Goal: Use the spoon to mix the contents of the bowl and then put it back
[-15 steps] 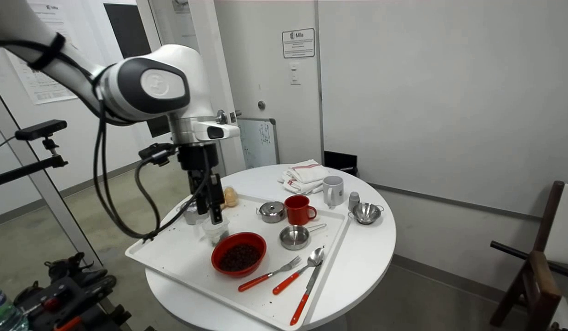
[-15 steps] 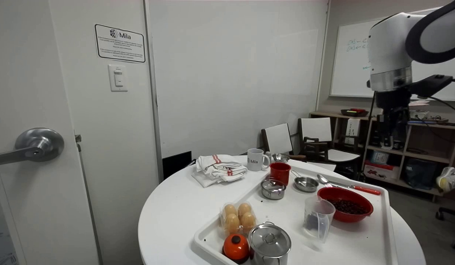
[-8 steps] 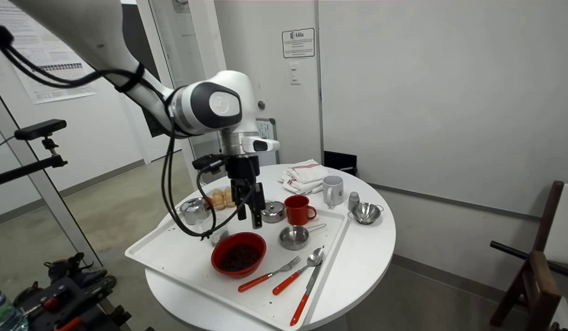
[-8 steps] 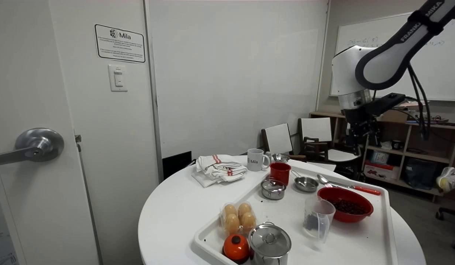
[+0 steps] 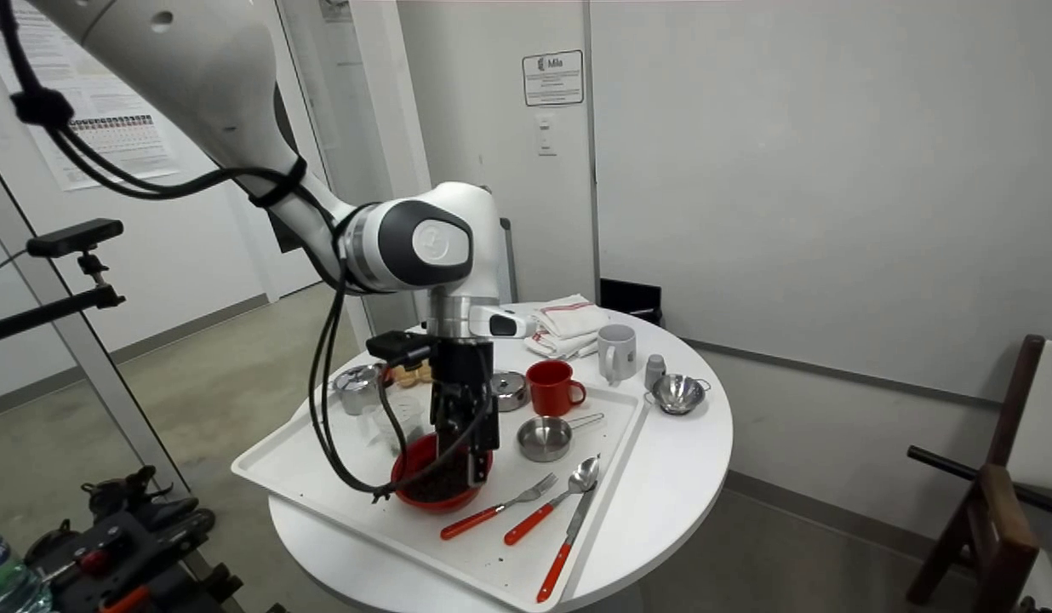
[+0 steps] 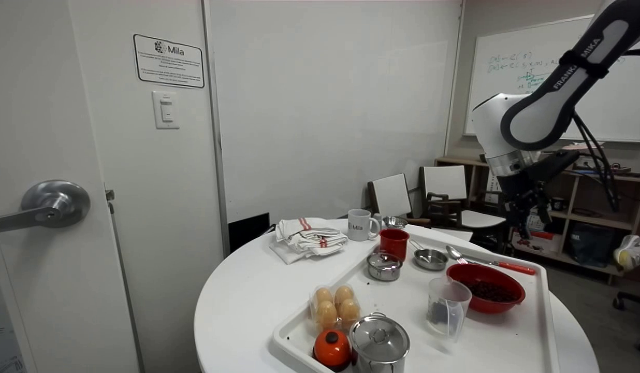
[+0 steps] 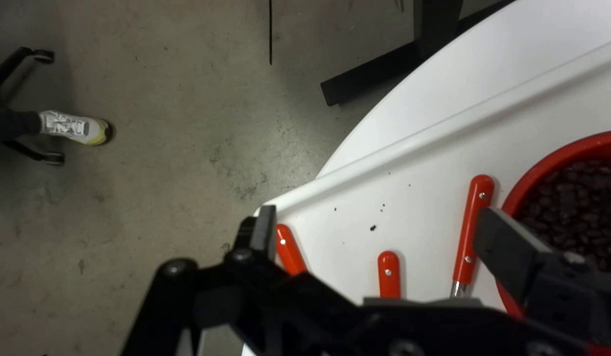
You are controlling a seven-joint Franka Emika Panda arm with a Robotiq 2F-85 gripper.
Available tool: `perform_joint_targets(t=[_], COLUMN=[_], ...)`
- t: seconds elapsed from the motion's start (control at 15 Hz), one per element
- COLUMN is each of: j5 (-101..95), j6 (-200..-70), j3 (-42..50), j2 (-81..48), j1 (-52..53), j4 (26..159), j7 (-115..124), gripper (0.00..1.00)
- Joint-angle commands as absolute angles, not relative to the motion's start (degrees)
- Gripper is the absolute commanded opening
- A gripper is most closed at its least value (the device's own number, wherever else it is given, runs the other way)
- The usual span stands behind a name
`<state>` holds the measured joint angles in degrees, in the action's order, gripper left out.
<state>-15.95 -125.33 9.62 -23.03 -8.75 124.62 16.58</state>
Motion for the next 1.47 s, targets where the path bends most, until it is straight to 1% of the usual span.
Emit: perform_joint_targets(t=[0.0,0.4,0.53,0.73,1.13,1.4], j5=[-17.1,-15.6,-14.9,-14.9,-16.3,-15.2], j6=[-130.4,-146.2,-143.6,-143.8,-137.3,-132.4], j3=[11.7,14.1,14.2,14.5,15.4,16.2], j2=[-20.8,-20.6,-22.4,-22.5,-38.9,-46.2], j1=[-7.5,-5.5,-5.4,-5.1,0.0,1.3], j4=[130.0,135.4,133.2,133.3,115.9,107.0], j7=[17.3,25.3,22.8,22.9,30.1,29.2], gripper=[1.00,1.00,1.00,1.00,1.00,1.00])
